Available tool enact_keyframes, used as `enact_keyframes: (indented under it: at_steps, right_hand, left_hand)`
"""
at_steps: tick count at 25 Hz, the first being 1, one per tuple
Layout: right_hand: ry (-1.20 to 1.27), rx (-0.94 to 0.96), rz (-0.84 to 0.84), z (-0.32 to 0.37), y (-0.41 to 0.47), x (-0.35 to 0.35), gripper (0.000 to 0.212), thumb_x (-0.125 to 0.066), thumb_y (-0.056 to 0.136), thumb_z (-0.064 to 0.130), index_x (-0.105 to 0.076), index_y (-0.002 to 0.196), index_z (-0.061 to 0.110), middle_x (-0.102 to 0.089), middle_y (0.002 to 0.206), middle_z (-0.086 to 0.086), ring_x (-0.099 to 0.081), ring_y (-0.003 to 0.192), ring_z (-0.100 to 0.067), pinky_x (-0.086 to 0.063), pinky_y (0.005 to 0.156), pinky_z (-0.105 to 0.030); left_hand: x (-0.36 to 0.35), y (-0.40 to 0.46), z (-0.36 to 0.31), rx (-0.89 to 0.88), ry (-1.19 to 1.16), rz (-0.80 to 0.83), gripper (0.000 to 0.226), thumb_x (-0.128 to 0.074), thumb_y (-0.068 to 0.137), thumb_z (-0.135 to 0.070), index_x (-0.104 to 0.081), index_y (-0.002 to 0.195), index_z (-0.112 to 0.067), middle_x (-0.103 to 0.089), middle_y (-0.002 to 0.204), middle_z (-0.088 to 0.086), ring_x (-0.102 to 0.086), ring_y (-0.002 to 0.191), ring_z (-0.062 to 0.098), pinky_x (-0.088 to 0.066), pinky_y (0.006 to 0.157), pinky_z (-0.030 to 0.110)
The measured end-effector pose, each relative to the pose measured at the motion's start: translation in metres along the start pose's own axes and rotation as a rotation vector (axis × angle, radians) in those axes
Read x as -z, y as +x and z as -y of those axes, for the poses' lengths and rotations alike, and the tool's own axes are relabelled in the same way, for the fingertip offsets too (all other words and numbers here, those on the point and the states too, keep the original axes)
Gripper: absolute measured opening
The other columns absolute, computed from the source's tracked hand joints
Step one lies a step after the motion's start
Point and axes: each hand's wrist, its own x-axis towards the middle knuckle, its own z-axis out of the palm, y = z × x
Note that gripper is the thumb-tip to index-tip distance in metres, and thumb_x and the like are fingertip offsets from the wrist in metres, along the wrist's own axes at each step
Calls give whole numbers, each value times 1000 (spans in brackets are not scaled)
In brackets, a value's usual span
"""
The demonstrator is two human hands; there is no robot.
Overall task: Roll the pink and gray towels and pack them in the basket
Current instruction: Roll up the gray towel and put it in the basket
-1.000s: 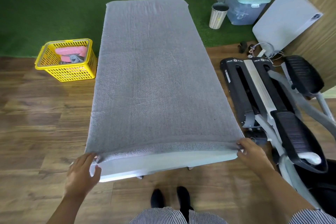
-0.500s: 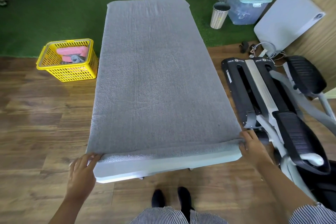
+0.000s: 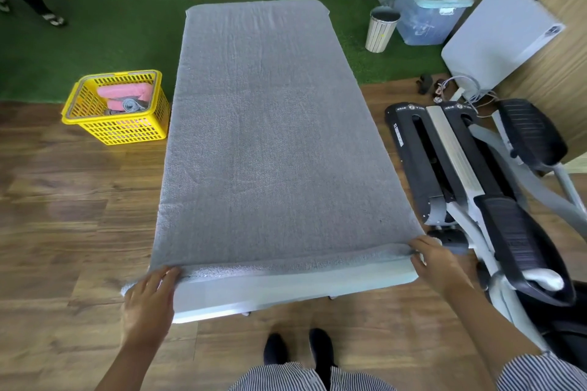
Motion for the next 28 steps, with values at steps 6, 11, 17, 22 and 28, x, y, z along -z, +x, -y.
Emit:
enact_keyframes:
  at_steps: [6, 11, 17, 22, 28]
  right_hand:
    - [-47, -42, -22, -4, -2, -2, 8, -60, 75, -2, -67, 74, 0, -59, 76, -11, -55, 73, -33, -34, 63, -28]
    - [-32, 20, -139, 1, -2, -5, 31, -65, 68, -11, -61, 95, 3, -54, 103, -11, -54, 84, -30, -50, 73, -40]
    - [-71, 82, -161, 1, -9, -10, 42, -75, 57, -11, -69, 97, 0, -67, 98, -11, -63, 93, -32, -55, 76, -46]
    - [-141, 111, -131, 7, -1, -3, 15, -70, 62, -2, -65, 72, 8, -63, 72, -4, -59, 75, -29, -52, 62, -40]
    - [-149, 19, -93, 2, -2, 0, 9, -66, 69, -1, -61, 66, 7, -61, 71, -6, -53, 75, -30, -40, 62, -33]
  left_hand:
    - [3, 0, 12, -108, 72, -18, 49, -32, 64, -3, -58, 101, -22, -65, 86, -1, -67, 81, 24, -40, 78, 50]
    - [-1, 9, -3, 94, -63, -113, 35, -67, 73, 13, -69, 98, -11, -65, 104, 15, -64, 83, 43, -46, 74, 56]
    - [-10, 8, 1, -87, -143, -155, 40, -44, 83, -29, -71, 96, -1, -68, 96, 12, -63, 86, 32, -53, 78, 50]
    - [-7, 10, 0, -43, -34, -57, 42, -36, 74, -3, -71, 98, -1, -68, 90, 10, -63, 81, 34, -51, 79, 50]
    - [-7, 12, 18, -192, 11, -70, 58, -29, 58, -1, -71, 97, -8, -64, 87, 7, -62, 80, 32, -49, 73, 47]
